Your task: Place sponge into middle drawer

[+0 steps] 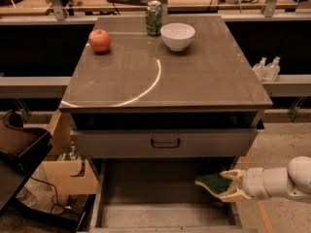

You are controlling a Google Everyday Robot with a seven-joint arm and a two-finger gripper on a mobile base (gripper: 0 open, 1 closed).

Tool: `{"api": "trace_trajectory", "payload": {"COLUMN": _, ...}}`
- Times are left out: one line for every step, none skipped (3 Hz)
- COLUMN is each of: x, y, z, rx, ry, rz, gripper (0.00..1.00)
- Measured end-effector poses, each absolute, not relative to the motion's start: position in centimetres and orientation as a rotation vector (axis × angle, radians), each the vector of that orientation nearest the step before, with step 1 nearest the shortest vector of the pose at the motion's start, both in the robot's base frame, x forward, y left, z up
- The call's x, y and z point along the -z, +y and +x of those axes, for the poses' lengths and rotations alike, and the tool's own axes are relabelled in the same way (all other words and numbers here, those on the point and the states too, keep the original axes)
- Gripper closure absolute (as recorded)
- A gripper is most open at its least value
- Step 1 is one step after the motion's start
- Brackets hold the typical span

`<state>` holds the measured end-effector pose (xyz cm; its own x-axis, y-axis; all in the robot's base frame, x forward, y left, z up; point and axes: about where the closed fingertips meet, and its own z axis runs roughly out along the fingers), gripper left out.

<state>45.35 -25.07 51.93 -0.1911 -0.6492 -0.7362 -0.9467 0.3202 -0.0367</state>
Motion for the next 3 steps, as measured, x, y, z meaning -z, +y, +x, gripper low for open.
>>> {"api": "trace_trajectory", "payload": {"x": -50.0, "y": -21.8, "z": 47.4, "rx": -0.613, "ry": 1.905, "rz": -1.444, "gripper": 1.0}}
{"api": "trace_trajectory", "payload": {"x": -47.6, "y": -19.1, "z": 48.0, "rx": -0.66, "ry": 1.902, "rz": -1.446, "gripper": 1.0}}
{"api": "trace_trajectory", "payload": {"x": -45.4, "y": -16.1, "z": 48.2, "rx": -0.705, "ry": 1.89, "rz": -1.442, "gripper": 1.0}}
